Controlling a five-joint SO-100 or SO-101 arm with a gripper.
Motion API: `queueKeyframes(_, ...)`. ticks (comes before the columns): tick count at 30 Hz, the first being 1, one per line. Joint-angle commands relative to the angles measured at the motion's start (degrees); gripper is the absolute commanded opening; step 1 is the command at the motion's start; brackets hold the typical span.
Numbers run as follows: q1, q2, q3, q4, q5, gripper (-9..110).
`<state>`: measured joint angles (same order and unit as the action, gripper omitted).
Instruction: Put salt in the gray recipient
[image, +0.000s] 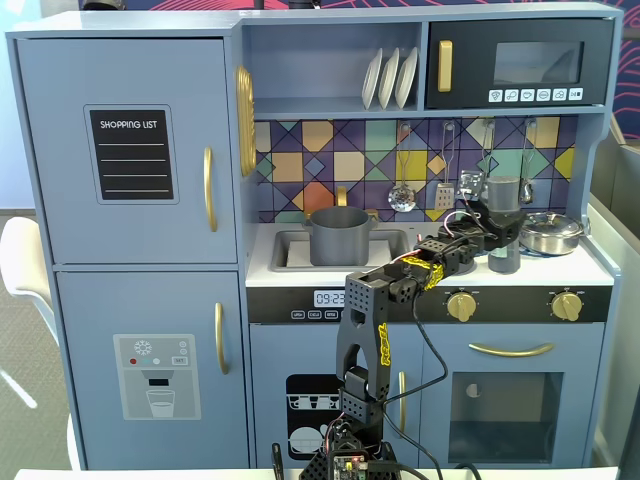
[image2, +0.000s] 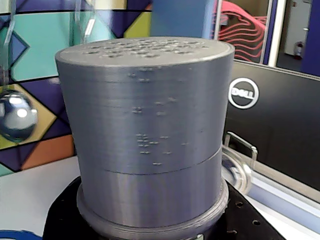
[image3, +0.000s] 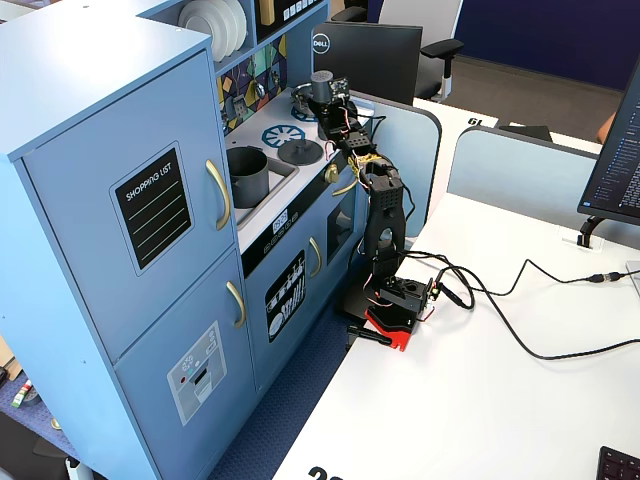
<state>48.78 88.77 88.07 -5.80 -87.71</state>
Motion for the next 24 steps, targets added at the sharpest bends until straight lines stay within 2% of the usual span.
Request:
queueKeyframes(1,-0.97,4.75,-4.48,-3.78,2.99,0)
queueKeyframes(5,-2.90,11.43,-7.29,-0.97,13.36,0)
queueKeyframes(12,-13.89,27.42,-17.84,32.43,39.11,0)
queueKeyframes(16,-28.48,35.60,-16.08,47.55,60.21,0)
queueKeyframes(20,-39.73,36.91,-12.22,52.21,84.02,0)
queueKeyframes(24,-44.30,33.13,-13.45,52.29,107.23,0)
